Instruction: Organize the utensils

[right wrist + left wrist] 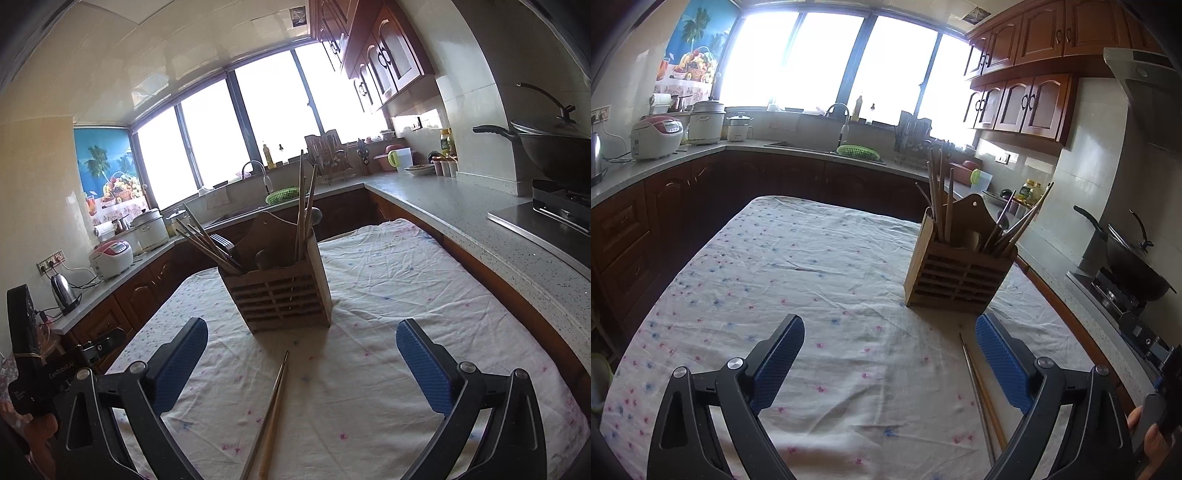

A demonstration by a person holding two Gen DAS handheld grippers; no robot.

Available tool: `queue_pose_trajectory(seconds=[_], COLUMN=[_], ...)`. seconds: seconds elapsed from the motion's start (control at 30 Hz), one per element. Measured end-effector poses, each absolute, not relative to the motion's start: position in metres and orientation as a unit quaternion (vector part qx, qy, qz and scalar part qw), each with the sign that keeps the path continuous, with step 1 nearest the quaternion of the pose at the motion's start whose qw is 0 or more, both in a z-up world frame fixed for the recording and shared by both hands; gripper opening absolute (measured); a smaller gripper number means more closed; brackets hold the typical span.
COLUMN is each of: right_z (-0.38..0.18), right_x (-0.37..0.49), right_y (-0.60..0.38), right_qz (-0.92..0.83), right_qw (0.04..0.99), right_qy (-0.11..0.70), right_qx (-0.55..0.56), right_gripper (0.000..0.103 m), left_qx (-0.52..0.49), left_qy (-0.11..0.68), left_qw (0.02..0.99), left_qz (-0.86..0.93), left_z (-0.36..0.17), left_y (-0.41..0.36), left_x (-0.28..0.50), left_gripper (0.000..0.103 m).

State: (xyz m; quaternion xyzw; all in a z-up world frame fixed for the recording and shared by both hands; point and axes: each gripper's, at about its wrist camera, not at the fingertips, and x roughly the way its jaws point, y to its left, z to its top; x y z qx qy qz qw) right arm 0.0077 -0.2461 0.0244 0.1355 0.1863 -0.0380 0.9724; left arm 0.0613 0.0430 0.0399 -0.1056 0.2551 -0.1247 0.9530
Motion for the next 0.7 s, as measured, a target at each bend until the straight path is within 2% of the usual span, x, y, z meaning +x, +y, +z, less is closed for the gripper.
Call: queue_pose_trajectory(seconds=[0.07,0.27,0.7], right_z=[0.033,0.038,0.003], right_x=[0.001,-0.022,-0.033], right_y=[-0.242,-0.223,-0.206], right_qz=[-0.041,-0.063,-0.072], right_qw=[0.976,0.988,0.985], right_qy=[0.173,0.127,0.154], right_qx=[0.125,0.067,0.036], right_gripper=[0.103,0.103,0.103], left_qx=[-0.096,-0.057,-0.002], left_qy=[0.237,0.2,0.214], left_qw=[0.959,0.972,0.974], left_qz=[-0.123,-0.107,-0.076], left_z=[0.045,0.035,0.008], left_y=[0.042,0.035,0.013], left_x=[0.051,0.021,-0.006], left_gripper=[0.102,0.102,0.102])
